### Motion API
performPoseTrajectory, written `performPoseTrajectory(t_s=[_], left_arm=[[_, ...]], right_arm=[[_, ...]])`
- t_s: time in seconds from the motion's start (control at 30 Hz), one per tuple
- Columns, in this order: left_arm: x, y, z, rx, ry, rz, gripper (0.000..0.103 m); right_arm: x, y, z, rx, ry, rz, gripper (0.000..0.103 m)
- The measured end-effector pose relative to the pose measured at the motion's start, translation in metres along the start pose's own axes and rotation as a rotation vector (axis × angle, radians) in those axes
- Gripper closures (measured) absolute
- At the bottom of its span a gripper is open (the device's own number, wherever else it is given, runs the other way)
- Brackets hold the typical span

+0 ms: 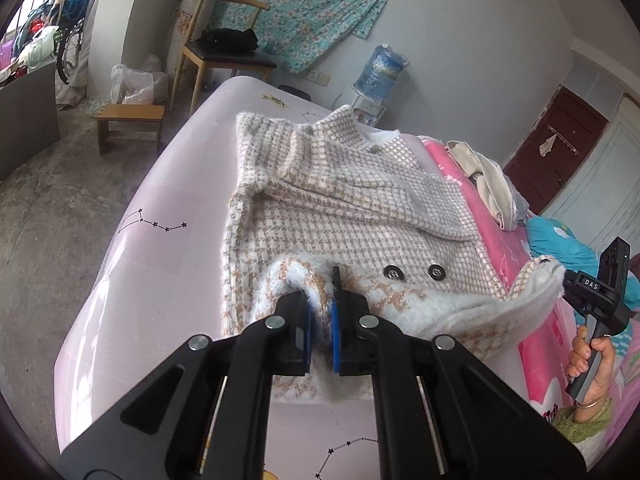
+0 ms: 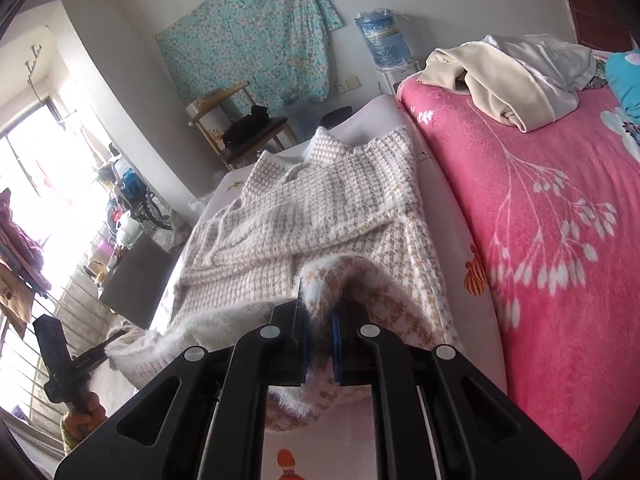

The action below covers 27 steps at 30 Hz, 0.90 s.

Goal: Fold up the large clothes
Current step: 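Lift the hem with both tools and fold it up toward the collar, then open both tools and withdraw them from the folded coat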

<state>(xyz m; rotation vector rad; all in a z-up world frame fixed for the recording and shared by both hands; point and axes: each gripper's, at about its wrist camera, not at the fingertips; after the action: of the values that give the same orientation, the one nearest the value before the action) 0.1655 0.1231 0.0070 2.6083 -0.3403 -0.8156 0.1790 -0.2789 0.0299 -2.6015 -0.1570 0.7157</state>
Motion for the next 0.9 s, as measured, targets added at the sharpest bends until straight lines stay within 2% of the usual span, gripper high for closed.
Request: performPoseTrajectory(t_s=[0.17,0.2,0.27,0.33,0.37,0.4,0.43,0.47,0.53,0.6,0.7,0.8,0.83,0.9], left_arm=[[0.036,-0.016,-0.014,-0.049,-0.052,-0.001,0.093],[0.042,-0.02,-0.016,-0.063,-0.062,0.003,0.093],[0.056,-0.027,-0.019,-0.103,-0.101,0.007,0.084],[0.066,-0.036,-0.021,-0.155,-0.123,0.024,0.073],[0.068,-0.039,-0.022,-0.181,-0.123,0.038,0.065],[0.069,-0.042,-0.023,-0.198,-0.119,0.044,0.061],[0.069,-0.043,-0.024,-0.208,-0.11,0.045,0.055],[0.067,-0.044,-0.027,-0.204,-0.088,0.032,0.05],[0.058,-0.042,-0.033,-0.179,-0.038,0.006,0.05],[0.046,-0.033,-0.039,-0.138,0.011,0.007,0.05],[0.031,0.003,-0.037,-0.017,0.051,0.074,0.05],[0.035,0.051,-0.012,0.127,-0.014,0.173,0.05],[0.041,0.065,0.001,0.175,-0.048,0.173,0.05],[0.057,0.083,0.027,0.265,-0.115,0.098,0.05]], right_arm=[[0.049,0.012,-0.009,0.034,-0.029,0.021,0.092],[0.058,0.016,-0.009,0.047,-0.035,0.028,0.088],[0.074,0.027,-0.009,0.076,-0.056,0.046,0.08],[0.085,0.039,-0.008,0.12,-0.074,0.059,0.064],[0.087,0.044,-0.007,0.136,-0.076,0.066,0.06],[0.087,0.046,-0.007,0.132,-0.061,0.096,0.05],[0.084,0.047,-0.008,0.11,-0.038,0.136,0.045],[0.079,0.046,-0.009,0.088,-0.014,0.161,0.044],[0.068,0.045,-0.011,0.068,0.021,0.185,0.043],[0.056,0.035,-0.011,0.03,0.041,0.159,0.043],[0.049,-0.003,0.005,-0.106,-0.01,0.074,0.043],[0.049,-0.047,0.037,-0.261,-0.081,-0.004,0.045],[0.052,-0.059,0.047,-0.302,-0.099,-0.022,0.049],[0.069,-0.07,0.066,-0.36,-0.157,-0.012,0.051]])
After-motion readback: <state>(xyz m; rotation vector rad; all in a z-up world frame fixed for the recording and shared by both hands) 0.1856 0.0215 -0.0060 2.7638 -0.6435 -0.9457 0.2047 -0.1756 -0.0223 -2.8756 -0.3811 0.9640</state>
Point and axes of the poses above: each gripper's, at about its wrist camera, not at the fingertips, and x roughly the way its jaws point, y to its right, z to its underside, and after that the axes turned 11 degrees about y, right-handed
